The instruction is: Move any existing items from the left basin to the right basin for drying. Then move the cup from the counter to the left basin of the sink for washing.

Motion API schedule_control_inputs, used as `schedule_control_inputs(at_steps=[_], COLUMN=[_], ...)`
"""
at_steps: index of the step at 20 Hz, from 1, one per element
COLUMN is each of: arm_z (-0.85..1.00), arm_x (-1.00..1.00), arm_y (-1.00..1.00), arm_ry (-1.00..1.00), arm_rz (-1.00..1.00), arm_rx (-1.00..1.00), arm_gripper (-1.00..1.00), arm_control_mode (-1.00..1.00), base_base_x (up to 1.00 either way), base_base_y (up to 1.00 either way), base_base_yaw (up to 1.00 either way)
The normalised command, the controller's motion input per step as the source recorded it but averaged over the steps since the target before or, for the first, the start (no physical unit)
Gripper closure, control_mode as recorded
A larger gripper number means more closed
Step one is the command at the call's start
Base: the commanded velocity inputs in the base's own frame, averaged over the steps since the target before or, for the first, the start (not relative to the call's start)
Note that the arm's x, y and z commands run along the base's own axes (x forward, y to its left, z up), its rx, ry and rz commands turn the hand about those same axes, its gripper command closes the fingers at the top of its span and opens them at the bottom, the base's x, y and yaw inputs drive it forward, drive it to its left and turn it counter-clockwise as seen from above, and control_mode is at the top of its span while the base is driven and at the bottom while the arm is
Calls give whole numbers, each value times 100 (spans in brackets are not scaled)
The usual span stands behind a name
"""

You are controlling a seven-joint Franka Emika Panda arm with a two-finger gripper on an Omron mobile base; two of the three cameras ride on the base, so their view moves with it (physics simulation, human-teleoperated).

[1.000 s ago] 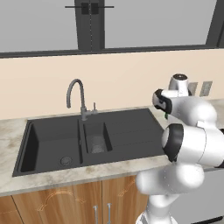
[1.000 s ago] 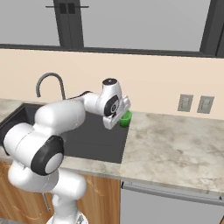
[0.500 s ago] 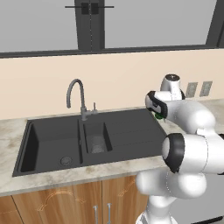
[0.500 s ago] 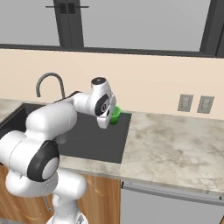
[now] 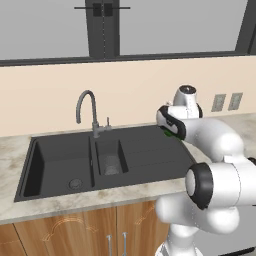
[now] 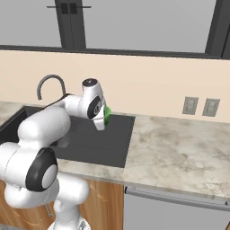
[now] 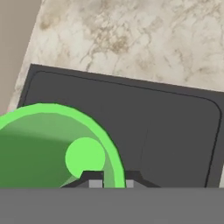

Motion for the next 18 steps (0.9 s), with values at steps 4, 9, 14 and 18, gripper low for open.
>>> schedule_control_inputs(at_steps=[4,9,14,18], arm_z=[0,0,0,0], arm_x=[0,-2,-9,-16], arm_y=[52,50,49,59], arm_ry=[0,0,0,0], arm_rz=[35,35,33,31], arm_rx=[-6,-8,-11,-13], arm_gripper=[100,100,100,100], arm_control_mode=[-100,-100,-100,-100], base_base_x=[0,0,0,0], base_base_y=[0,0,0,0], base_base_yaw=[0,0,0,0])
